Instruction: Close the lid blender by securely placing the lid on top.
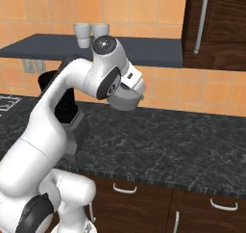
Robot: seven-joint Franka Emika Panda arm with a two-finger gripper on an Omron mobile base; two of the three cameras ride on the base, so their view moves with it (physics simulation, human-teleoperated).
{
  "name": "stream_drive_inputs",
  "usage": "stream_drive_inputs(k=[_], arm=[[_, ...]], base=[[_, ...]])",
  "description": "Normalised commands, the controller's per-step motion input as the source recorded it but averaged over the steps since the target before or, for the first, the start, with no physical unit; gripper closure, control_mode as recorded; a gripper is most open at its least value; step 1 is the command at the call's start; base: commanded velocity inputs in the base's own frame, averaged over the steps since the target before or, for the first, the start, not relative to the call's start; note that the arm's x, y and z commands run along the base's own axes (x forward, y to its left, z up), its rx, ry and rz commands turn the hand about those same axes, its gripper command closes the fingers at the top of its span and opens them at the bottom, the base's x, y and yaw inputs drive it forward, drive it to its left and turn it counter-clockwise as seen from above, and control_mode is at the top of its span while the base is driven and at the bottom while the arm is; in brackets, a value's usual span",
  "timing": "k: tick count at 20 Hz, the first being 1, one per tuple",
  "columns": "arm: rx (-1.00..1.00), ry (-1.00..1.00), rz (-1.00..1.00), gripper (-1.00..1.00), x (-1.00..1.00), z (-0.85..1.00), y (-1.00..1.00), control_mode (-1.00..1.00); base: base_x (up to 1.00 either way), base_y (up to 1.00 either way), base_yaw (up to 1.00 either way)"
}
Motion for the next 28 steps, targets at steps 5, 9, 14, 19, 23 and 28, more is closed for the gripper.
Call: stream_drive_inputs(k=[5,9,14,19,23,28], arm=[[0.00,0.00,0.01,1.00,-0.03,1.00,0.67,-1.00],[0.00,0.00,0.01,1.00,-0.04,0.99,0.69,-1.00],[0.00,0.00,0.02,1.00,-0.03,0.87,0.74,-1.00],[-0.03,0.01,0.01,1.00,0.00,0.43,0.85,-1.00],[-0.06,0.02,0.00,1.00,0.00,0.01,0.76,-1.00],[-0.09,0.02,0.00,1.00,0.07,0.00,0.67,-1.00]], base=[[0.00,0.00,0.00],[0.00,0.00,0.00],[0.00,0.00,0.00],[0.00,0.00,0.00],[0.00,0.00,0.00],[0.00,0.00,0.00]])
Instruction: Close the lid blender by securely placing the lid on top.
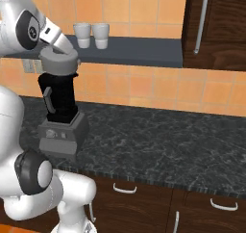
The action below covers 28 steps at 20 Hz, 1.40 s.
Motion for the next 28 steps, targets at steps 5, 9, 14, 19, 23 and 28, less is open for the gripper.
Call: stream_drive_inputs(k=[5,9,14,19,23,28], arm=[[-0.15,0.02,0.00,1.00,0.13,0.00,0.57,-1.00],[-0.15,0.00,0.00,1.00,0.17,0.00,0.43,-1.00],[-0.08,0.00,0.00,1.00,0.20,0.00,0.26,-1.00],[-0.03,0.00,0.00,1.00,0.27,0.00,0.04,-1.00],[0.00,0.00,0.00,1.00,0.30,0.00,0.00,-1.00],[0.00,0.00,0.00,1.00,0.24,0.00,-0.06,-1.00]], base=[[0.00,0.00,0.00],[0.00,0.00,0.00],[0.00,0.00,0.00],[0.00,0.00,0.00],[0.00,0.00,0.00],[0.00,0.00,0.00]])
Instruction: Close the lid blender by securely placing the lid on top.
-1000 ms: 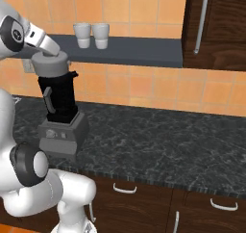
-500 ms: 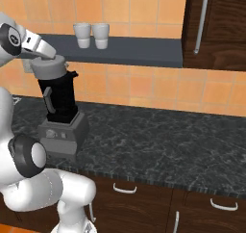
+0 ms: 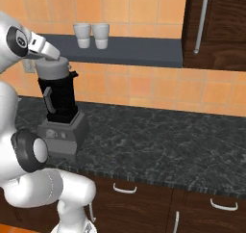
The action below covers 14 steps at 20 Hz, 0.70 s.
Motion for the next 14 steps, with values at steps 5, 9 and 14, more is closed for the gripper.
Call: stream_drive_inputs(k=[5,9,14], arm=[[0.00,0.00,0.00,1.00,0.16,0.00,-0.04,-1.00],[0.00,0.00,0.00,1.00,0.00,0.00,-0.13,-1.00],[0.00,-0.02,0.00,1.00,0.00,0.02,-0.12,-1.00]], base=[[0.00,0.00,0.00],[0.00,0.00,0.00],[0.00,0.00,0.00]])
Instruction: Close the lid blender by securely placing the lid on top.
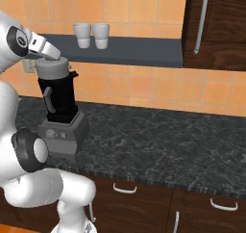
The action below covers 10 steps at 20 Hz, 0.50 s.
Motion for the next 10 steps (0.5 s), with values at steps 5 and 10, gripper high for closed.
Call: stream_drive_inputs(k=[5,10], arm=[[0.00,0.00,0.00,1.00,0.00,0.13,-0.11,-1.00],[0.00,0.00,0.00,1.00,-0.02,0.37,-0.01,-1.00]], base=[[0.00,0.00,0.00],[0.00,0.00,0.00]])
